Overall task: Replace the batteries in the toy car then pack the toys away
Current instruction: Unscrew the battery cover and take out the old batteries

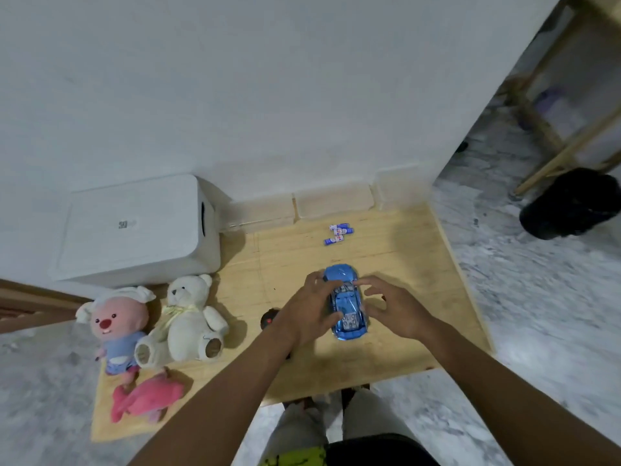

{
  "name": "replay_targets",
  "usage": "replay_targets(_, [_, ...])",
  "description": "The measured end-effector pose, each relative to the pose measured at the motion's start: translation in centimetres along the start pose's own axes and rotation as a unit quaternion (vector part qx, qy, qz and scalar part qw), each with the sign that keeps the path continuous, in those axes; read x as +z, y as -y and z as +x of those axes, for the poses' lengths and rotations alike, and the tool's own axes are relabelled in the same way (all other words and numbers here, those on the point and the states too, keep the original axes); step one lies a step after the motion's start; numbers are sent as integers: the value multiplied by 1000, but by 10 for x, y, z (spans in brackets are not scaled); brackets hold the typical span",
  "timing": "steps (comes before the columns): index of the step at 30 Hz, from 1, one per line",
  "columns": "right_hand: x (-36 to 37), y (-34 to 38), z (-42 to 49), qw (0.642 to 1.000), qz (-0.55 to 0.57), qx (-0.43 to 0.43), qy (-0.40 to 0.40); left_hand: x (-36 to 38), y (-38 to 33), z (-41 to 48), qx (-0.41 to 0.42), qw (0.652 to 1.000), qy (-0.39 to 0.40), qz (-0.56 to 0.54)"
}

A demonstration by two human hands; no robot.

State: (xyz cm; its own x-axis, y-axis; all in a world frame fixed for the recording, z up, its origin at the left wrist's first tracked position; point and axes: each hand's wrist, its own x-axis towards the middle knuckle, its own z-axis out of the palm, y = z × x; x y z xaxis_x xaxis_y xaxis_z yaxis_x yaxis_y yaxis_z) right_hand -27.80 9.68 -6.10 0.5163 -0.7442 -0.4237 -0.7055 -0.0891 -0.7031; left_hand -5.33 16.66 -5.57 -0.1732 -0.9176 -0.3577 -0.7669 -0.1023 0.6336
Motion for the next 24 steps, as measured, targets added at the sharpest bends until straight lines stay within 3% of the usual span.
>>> replay_targets(7, [1, -2, 5, 990, 128, 29, 42, 25, 1, 1, -49, 997, -28, -52])
replay_targets(11, [-2, 0, 3, 984, 171, 17, 35, 27, -11, -6, -57, 988, -88, -117])
replay_targets(18, [-29, 36, -1, 979, 193, -59, -41, -8, -43, -13, -86, 944, -153, -279])
replay_targets(24, [-36, 52, 4, 966, 236, -51, -90, -18, -60, -12, -89, 880, -184, -429])
